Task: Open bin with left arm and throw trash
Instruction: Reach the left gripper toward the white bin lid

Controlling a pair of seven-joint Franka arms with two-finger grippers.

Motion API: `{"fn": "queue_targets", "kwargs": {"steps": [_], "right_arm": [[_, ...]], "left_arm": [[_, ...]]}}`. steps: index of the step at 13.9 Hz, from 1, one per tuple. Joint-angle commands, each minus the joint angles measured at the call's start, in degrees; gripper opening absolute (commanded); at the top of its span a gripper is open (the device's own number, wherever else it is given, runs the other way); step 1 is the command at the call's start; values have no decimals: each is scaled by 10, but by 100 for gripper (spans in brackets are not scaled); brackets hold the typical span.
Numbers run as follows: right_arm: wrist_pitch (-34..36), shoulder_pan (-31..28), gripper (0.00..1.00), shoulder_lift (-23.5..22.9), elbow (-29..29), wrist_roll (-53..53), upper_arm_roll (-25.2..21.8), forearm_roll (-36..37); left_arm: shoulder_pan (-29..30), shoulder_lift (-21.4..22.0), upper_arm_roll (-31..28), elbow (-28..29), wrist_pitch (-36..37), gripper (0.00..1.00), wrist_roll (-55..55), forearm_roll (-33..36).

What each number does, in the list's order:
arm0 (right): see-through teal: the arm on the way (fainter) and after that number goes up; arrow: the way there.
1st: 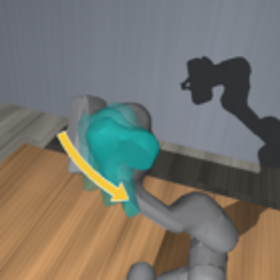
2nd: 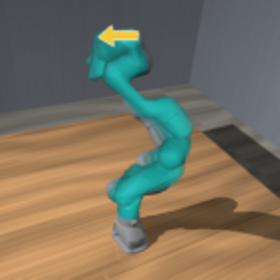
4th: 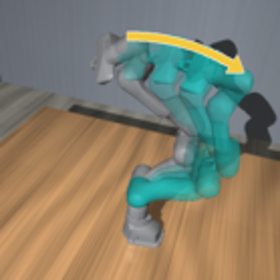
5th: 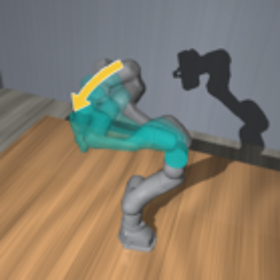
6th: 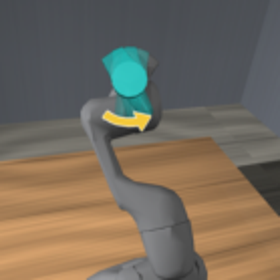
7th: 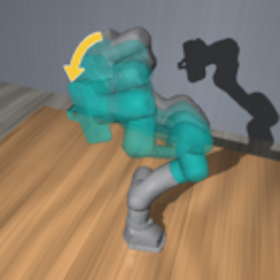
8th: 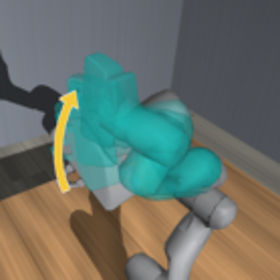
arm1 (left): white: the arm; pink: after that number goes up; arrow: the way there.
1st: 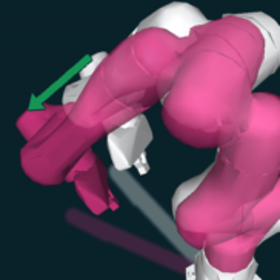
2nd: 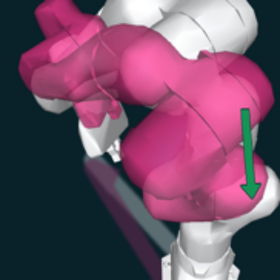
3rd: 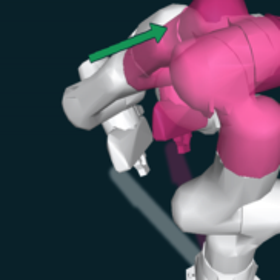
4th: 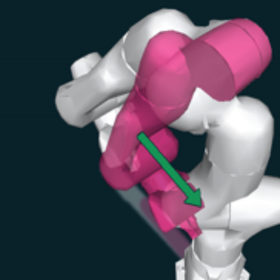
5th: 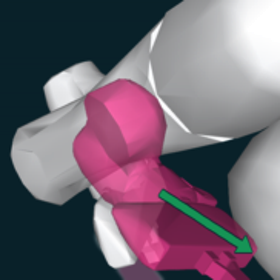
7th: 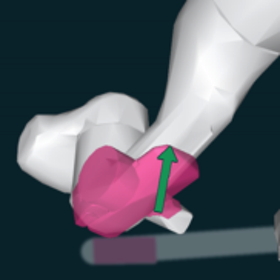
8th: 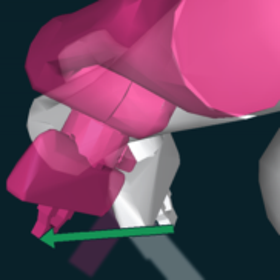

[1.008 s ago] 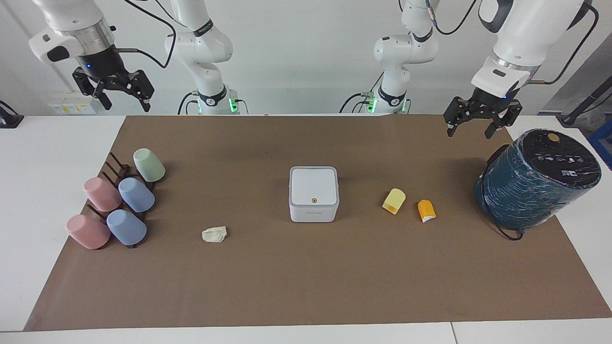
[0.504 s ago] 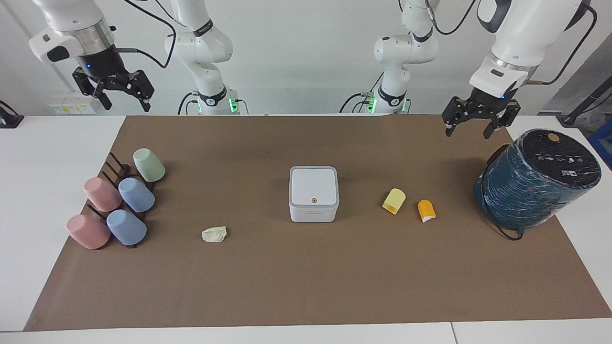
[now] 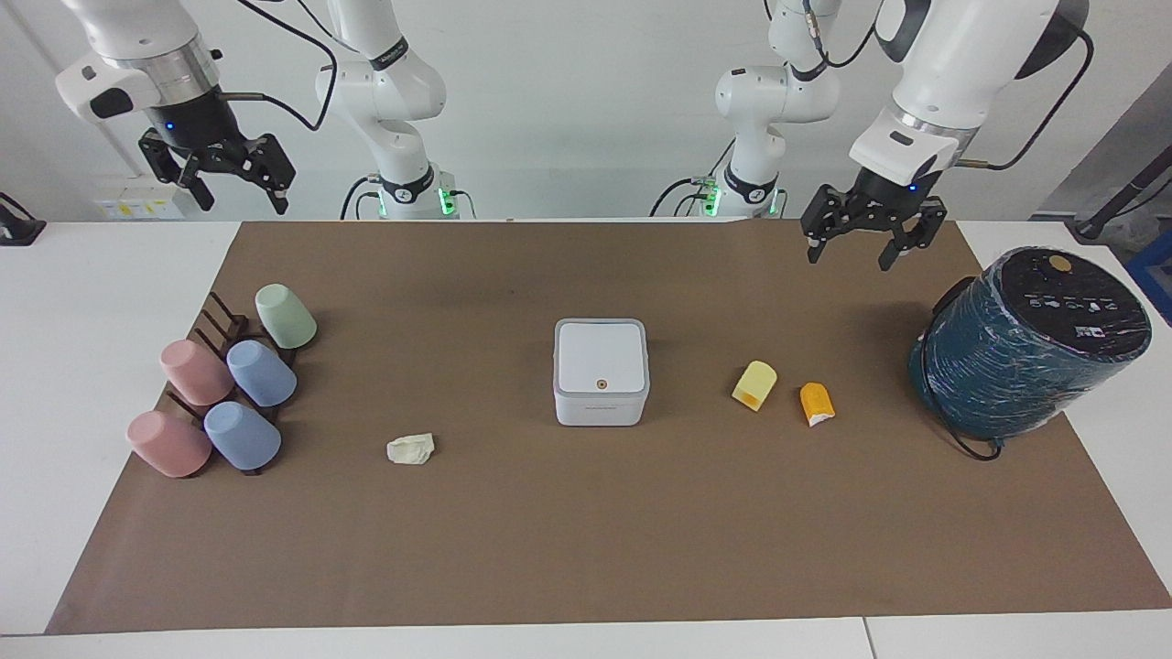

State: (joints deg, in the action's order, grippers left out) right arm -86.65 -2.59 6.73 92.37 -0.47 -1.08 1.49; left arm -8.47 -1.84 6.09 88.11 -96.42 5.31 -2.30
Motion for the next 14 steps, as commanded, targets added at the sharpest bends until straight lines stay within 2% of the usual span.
{"fn": "queue_targets", "kwargs": {"steps": [1, 5, 7, 9, 12, 14], "right_arm": [[-9, -3, 100, 8, 11, 14, 1, -8], [-9, -3, 100, 8, 10, 14, 1, -8], [-9, -3, 100, 8, 11, 14, 1, -8], [-9, -3, 100, 9, 10, 14, 1, -8], [-9, -3, 100, 9, 10, 14, 1, -8], [-9, -3, 100, 8, 10, 14, 1, -8]], "left_arm": [[-34, -1, -7, 24, -40, 100, 48, -6], [-74, -25, -7, 27, -80, 97, 101, -6], [-104, -50, -8, 25, -105, 87, 136, -5], [-127, -69, -8, 26, -139, 71, 174, -4], [-148, -85, -7, 26, -169, 34, 204, -6], [-167, -98, -8, 26, -192, 20, 218, -6]]}}
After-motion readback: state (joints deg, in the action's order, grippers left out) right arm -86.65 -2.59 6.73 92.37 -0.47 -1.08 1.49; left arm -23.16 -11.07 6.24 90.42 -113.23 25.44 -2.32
